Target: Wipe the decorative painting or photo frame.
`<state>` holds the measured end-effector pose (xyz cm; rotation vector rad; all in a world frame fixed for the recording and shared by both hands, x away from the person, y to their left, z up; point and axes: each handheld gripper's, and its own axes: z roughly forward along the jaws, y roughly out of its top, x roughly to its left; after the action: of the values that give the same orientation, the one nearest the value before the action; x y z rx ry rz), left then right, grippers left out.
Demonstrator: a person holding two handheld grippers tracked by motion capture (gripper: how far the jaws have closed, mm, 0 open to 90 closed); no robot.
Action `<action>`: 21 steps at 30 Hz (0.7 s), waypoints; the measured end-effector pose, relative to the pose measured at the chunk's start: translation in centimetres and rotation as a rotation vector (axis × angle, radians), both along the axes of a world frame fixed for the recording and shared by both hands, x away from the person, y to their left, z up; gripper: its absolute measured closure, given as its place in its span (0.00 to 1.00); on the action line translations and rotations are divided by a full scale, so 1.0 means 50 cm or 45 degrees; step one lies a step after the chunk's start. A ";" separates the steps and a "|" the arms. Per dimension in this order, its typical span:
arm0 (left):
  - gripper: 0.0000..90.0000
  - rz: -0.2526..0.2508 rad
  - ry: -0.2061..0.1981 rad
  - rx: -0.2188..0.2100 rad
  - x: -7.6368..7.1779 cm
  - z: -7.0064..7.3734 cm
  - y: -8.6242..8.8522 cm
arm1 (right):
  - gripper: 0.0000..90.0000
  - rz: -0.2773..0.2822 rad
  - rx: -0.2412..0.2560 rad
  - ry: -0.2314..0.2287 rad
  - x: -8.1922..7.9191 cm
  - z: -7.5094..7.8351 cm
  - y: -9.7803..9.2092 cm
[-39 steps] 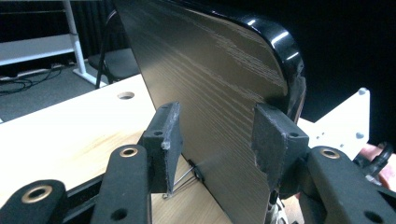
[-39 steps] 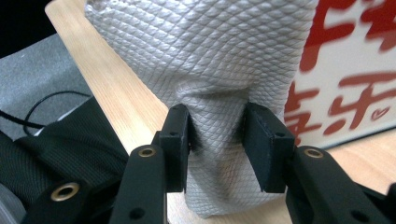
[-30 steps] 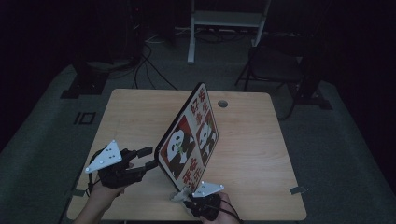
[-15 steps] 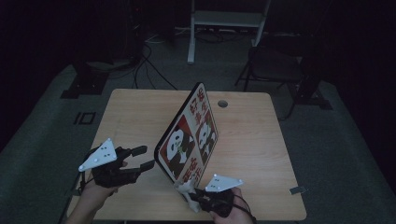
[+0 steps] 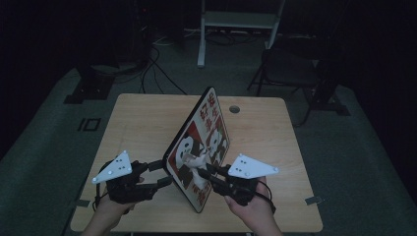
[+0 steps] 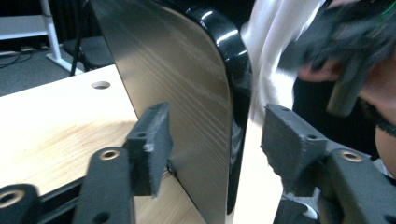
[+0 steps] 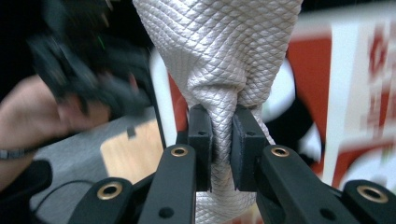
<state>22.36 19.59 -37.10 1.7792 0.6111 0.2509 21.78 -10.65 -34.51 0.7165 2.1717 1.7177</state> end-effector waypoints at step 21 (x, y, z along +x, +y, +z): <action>0.78 0.071 -0.038 -0.036 -0.014 -0.009 -0.011 | 0.89 0.075 0.047 -0.100 0.081 0.082 0.147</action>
<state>21.64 19.04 -37.55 1.7301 0.6403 0.3051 25.86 -3.31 -30.40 0.5896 2.1337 1.7884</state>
